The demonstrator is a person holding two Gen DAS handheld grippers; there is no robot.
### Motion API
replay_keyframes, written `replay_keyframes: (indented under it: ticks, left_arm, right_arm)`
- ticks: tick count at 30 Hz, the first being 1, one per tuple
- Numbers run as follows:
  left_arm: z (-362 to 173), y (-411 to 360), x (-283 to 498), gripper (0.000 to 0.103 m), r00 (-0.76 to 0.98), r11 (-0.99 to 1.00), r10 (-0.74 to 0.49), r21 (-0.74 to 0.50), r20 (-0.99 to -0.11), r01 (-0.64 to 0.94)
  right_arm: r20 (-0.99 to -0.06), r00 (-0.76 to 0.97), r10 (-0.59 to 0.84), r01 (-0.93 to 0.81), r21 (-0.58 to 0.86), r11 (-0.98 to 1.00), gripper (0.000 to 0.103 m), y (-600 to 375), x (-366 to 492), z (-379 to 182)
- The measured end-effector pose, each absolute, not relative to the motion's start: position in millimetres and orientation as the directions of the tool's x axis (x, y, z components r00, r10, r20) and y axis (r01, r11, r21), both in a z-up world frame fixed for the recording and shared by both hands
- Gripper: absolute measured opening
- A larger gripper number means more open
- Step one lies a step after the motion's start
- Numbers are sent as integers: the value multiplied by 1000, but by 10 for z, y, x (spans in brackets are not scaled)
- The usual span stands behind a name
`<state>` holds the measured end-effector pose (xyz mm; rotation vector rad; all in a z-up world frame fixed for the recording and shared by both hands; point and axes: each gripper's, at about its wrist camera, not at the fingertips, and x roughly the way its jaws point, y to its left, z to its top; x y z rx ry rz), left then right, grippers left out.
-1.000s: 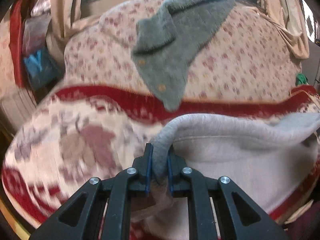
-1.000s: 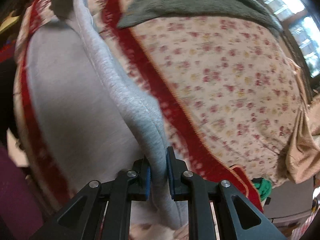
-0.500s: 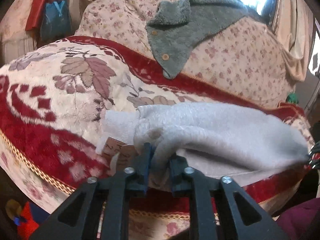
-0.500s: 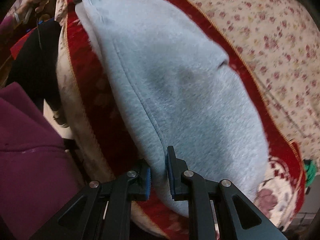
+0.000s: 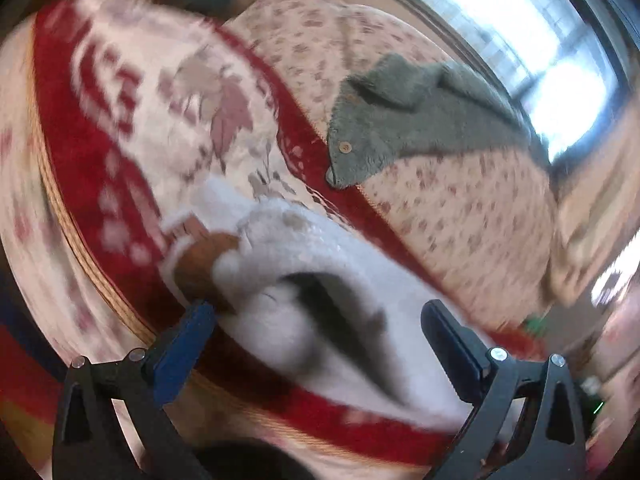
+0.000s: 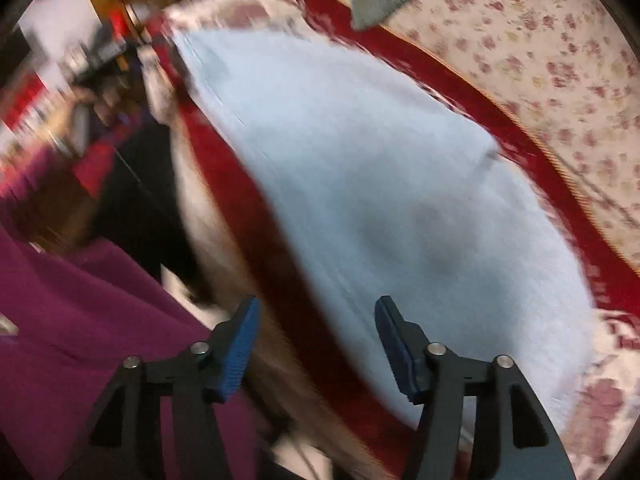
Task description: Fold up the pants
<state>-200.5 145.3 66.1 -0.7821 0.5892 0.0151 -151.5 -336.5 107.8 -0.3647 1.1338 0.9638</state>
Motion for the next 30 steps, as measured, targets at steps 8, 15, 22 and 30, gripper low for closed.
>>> replay_keyframes:
  ticks: [8,15,22,30]
  left_arm:
    - [583,1445,-1769,103,860,571,-87,-733,-502,-370]
    - [504,1528,-1631,103,858,507,-21,-745,-513,-433]
    - [734,1560,-1237,86,869,654,-30,-667,-494,-356]
    - [812,1669,-1401,46,856,790,32,-512,-516,-338]
  right_arm:
    - [-703,135,699,-790,349,504,74,-2116,-1197,1036]
    - [-716,117,688,-868,264,421,73,-741,-1242,638]
    - [-761,131,635,-887,196,418,14,-592,-1096,473]
    - [-757,94,647,-884,235,403,12,-622,-1124,518]
